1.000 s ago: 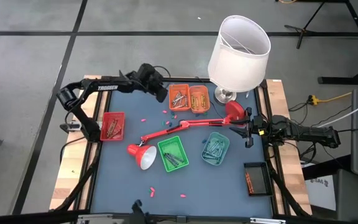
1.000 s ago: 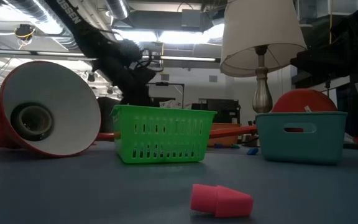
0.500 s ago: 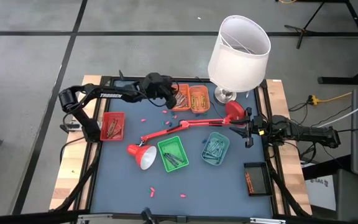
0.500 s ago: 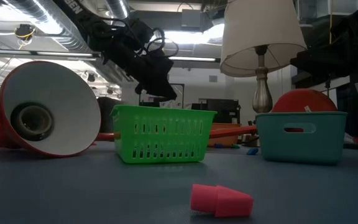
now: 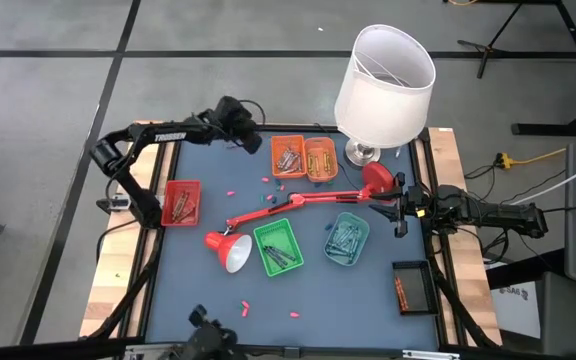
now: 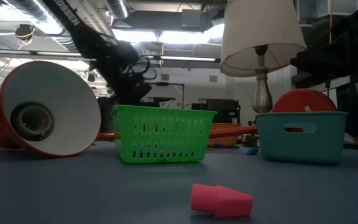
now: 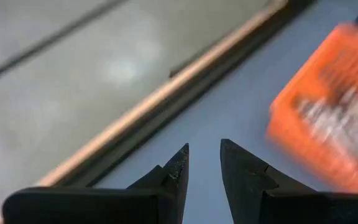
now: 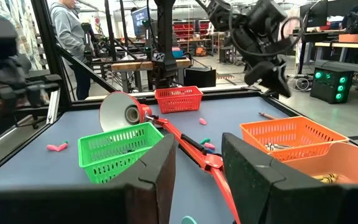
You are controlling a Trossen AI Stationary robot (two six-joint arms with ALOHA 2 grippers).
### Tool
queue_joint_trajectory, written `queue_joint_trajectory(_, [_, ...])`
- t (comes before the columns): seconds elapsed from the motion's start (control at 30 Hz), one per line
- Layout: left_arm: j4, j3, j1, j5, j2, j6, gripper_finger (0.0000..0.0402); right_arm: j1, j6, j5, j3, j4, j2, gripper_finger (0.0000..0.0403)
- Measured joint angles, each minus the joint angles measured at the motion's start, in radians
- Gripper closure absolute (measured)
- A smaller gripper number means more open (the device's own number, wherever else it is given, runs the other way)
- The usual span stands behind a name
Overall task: Sort crayons
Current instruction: Put the brown crayon into the red bin
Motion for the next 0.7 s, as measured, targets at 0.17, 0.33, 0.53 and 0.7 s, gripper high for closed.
queue_joint_trajectory(0.17, [-0.174,0.000,0.092,0.087,0.000,0.116,0.0326,0.000,0.000,0.000,0.000,0.000,0.000,0.0274])
queue_joint_trajectory(0.33, [-0.237,0.000,0.140,0.091,0.000,0.220,0.0326,0.000,0.000,0.000,0.000,0.000,0.000,0.0274])
queue_joint_trajectory(0.53, [-0.242,0.000,0.161,0.173,0.027,0.310,0.0326,0.000,0.000,0.000,0.000,0.000,0.000,0.0274])
queue_joint_trajectory(0.7, [-0.242,0.000,0.160,0.177,0.096,0.375,0.0326,0.000,0.000,0.000,0.000,0.000,0.000,0.0274])
